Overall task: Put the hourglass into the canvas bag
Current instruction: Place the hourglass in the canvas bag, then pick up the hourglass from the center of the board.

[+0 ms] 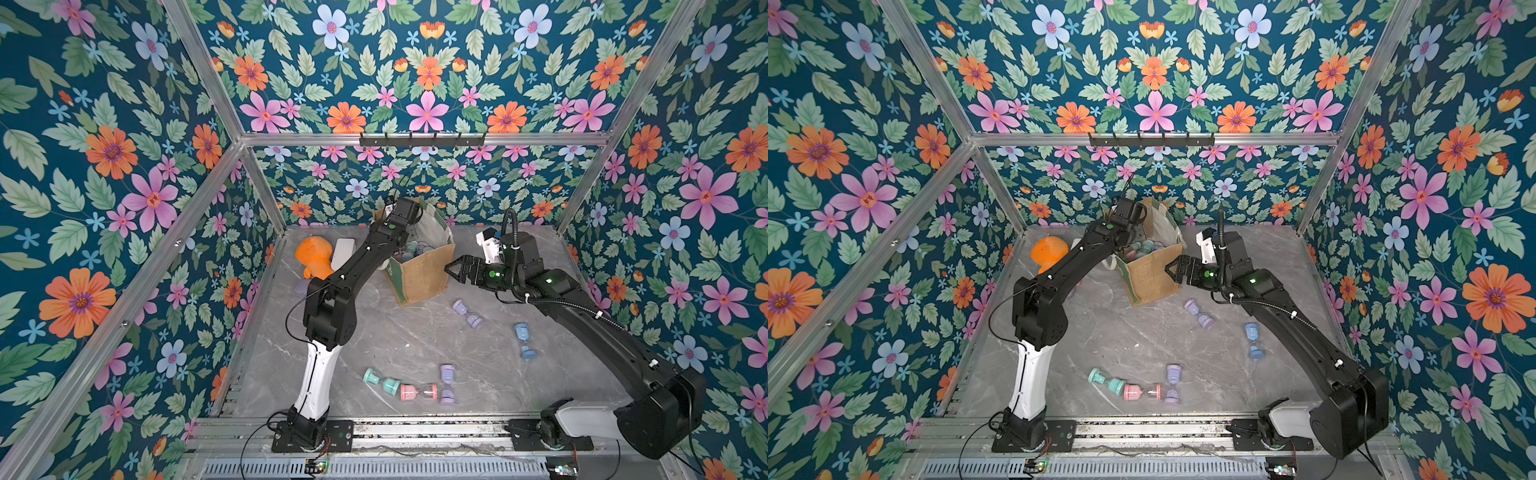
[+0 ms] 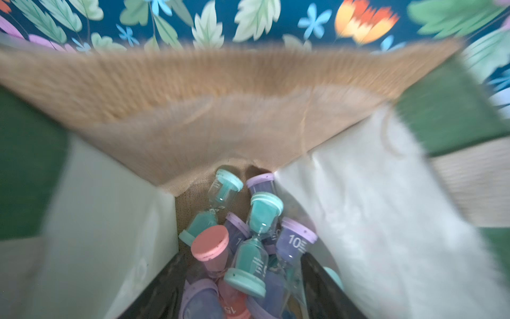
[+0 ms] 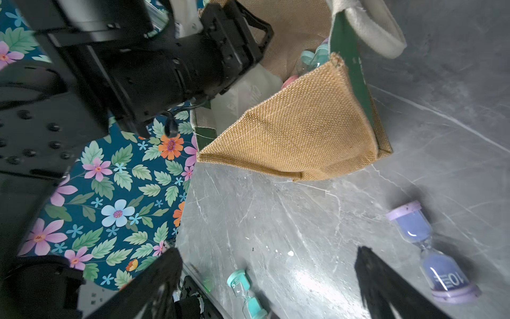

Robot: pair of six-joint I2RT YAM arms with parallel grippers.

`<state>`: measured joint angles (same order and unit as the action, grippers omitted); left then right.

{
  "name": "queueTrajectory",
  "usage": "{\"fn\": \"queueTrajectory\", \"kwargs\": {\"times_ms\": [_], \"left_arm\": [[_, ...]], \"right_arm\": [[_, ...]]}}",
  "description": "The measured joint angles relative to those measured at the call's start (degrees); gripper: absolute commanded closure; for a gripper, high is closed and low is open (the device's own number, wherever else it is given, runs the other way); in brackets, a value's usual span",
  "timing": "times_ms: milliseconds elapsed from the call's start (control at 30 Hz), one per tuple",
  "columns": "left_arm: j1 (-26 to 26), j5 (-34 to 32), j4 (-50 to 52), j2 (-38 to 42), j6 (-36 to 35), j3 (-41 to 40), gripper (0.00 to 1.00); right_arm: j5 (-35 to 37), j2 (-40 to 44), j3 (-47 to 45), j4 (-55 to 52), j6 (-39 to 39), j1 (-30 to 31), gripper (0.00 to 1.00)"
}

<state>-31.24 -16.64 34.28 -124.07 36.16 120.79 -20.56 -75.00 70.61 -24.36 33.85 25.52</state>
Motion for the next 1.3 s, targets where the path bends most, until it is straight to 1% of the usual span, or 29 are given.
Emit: {"fn": "queueTrajectory", "kwargs": {"times_ms": [200, 367, 467, 533, 700, 833, 933, 1000, 1167, 1300], "left_arm": [[-1.05, 0.42, -0.09, 7.67, 1.05, -1.97, 0.24], [-4.55, 0.42, -1.66, 14.71, 1.46, -6.47, 0.22], [-8.15, 0.2, -2.4, 18.62, 2.78, -10.05, 0.22], [-11.5, -0.11, -2.89, 20.92, 3.23, -12.48, 0.21], [-19.04, -0.55, -3.85, 24.24, 6.91, -17.9, 0.21], [-23.54, -1.6, -4.09, 24.11, 11.23, -21.24, 0.21], [-26.03, -1.6, -4.7, 22.91, 15.04, -23.91, 0.21], [-26.8, -1.07, -5.22, 21.57, 17.88, -25.64, 0.21], [-27.8, 1.46, -5.99, 15.06, 24.65, -26.53, 0.22], [-29.31, 4.07, -6.14, 8.92, 29.07, -24.5, 0.22]], "right_arm": [[1.29, 3.89, -1.51, -2.97, -0.2, -1.11, 0.01], [2.03, 7.26, -3.91, -5.95, 0.02, -2.86, 0.01], [2.45, 9.35, -5.38, -7.96, 0.04, -3.91, 0.01], [2.84, 10.82, -6.25, -9.77, 0.31, -4.68, 0.01], [3.26, 15.28, -8.92, -14.93, 0.48, -6.12, 0.01], [4.31, 18.67, -11.06, -19.41, 0.48, -7.37, 0.01], [4.48, 21.07, -12.83, -22.08, 0.48, -8.74, 0.01], [4.61, 22.14, -14.03, -23.32, 0.48, -10.14, 0.01], [3.28, 22.05, -15.69, -25.49, 0.44, -15.41, 0.01], [1.4, 21.77, -17.07, -25.35, 0.0, -19.32, 0.01]]}}
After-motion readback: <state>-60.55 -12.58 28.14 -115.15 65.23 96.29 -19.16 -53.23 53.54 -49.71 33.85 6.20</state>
